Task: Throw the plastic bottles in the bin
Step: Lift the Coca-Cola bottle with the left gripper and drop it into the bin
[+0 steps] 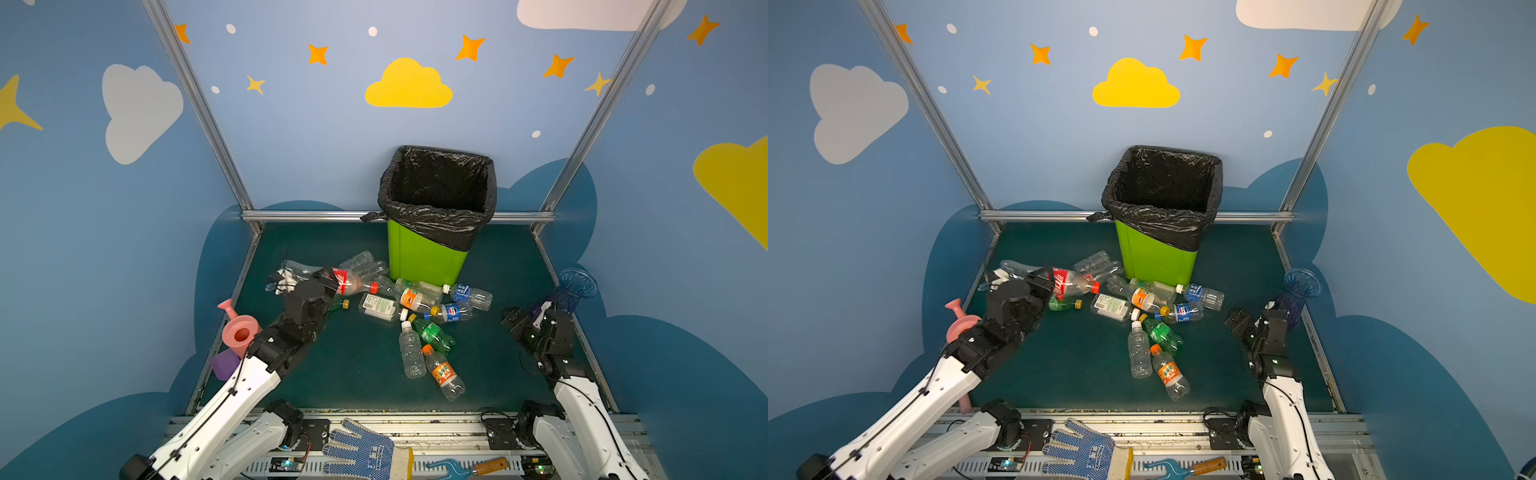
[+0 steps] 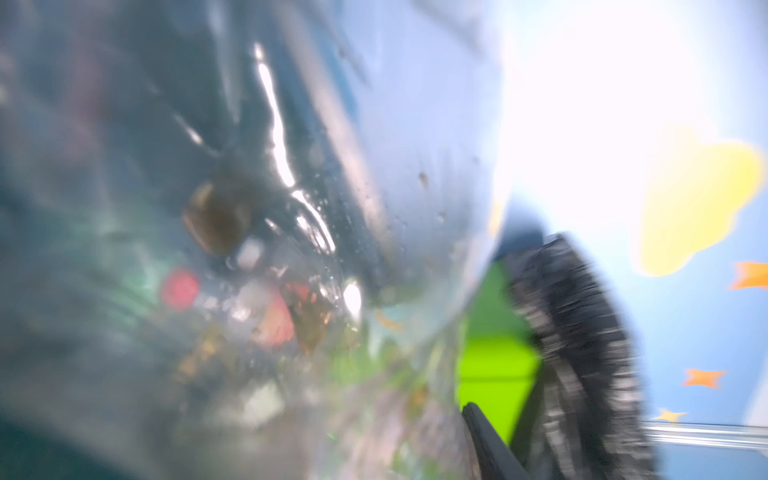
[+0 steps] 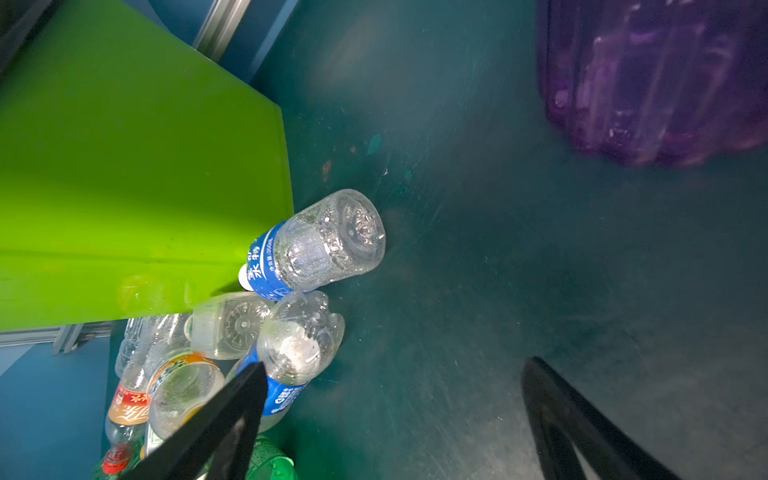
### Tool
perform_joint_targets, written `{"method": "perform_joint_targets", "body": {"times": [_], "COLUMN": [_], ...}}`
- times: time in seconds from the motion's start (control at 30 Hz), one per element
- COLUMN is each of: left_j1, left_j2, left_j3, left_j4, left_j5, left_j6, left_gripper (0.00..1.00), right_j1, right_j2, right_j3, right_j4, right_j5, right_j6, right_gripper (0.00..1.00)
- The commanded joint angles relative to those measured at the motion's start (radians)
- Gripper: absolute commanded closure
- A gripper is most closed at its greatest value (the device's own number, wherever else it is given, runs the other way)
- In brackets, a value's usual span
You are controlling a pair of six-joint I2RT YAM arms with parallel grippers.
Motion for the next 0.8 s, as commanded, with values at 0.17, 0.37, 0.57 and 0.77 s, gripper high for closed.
{"method": "perform_joint_targets", "body": {"times": [0.17, 0.37, 0.57, 0.77], "left_j1": [0.126, 0.092, -0.067, -0.119], "left_j2": [0.117, 0.544, 1.289, 1.267], "left_j3": [0.328, 0.751, 1.883, 1.944], "left_j4": [0.250, 0.297, -0.357, -0.300], "left_j5": [0.056, 0.340, 0.328, 0.329], "left_j6": [0.334, 0.396, 0.624, 0.700], "left_gripper": [0.43, 0.44, 0.20, 0.00], "right_j1": [-0.027, -0.048, -0.059, -0.080], "right_j2": [-0.050, -0.104, -0.121, -0.169], "right_j3": [0.024, 0.024, 0.047, 0.043], "right_j4": [-0.037, -0.068, -0.094, -0.136], "right_j5": [-0.025, -0.042, -0.077, -0.086], "right_j6": [-0.020, -0.013, -0.017, -0.031], "right_gripper": [0.06, 0.06, 0.06, 0.06]}}
